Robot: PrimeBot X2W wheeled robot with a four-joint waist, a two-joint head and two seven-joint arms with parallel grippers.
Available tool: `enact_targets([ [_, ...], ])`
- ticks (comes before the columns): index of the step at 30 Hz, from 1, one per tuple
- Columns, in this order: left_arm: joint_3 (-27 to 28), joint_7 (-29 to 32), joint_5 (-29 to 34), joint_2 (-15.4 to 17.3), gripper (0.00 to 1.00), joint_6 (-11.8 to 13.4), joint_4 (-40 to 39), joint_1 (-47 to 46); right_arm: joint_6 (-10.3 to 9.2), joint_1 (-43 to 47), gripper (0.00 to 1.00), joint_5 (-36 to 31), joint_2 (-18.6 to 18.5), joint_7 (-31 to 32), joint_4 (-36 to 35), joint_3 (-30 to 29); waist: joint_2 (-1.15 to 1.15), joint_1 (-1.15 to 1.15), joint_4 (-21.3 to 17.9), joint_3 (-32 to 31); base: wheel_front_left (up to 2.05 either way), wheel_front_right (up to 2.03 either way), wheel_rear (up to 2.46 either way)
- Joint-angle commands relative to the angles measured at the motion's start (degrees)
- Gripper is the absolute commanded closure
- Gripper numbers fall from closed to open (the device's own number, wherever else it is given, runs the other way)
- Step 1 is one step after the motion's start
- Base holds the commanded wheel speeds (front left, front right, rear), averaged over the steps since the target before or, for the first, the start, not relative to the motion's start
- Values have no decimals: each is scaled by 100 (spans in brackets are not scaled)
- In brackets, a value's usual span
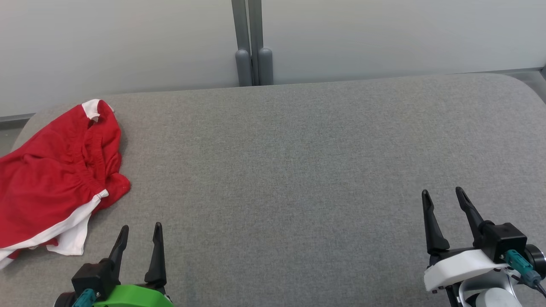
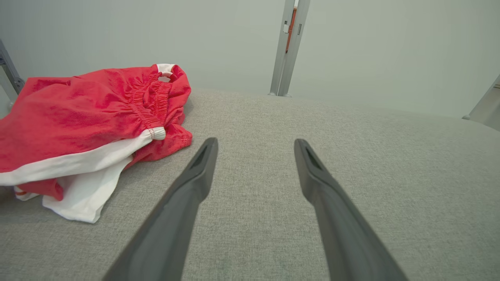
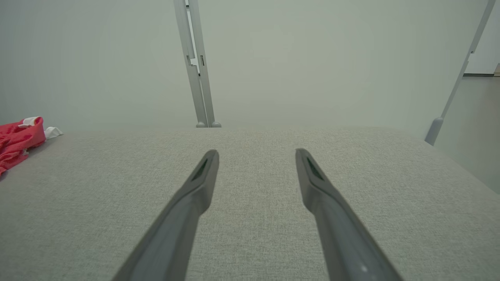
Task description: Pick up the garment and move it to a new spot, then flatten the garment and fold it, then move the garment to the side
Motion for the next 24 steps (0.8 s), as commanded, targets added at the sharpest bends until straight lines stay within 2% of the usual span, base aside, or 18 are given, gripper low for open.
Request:
enact_targets([
  [1,9,-48,97,30,0,-15,21,21,0,40,0,-134,-14,-58,-3,-39,0,0,1,0,0,0,0],
  [18,-6,-231,392,31,0,-19,138,79,0,160,0,-600,13,-232,56,-236,0,0,-5,-10,0,0,0],
  [24,-44,-214,340,11,0,-19,179,52,0,176,0,-537,16,-222,77,-260,0,0,78,-25,0,0,0],
])
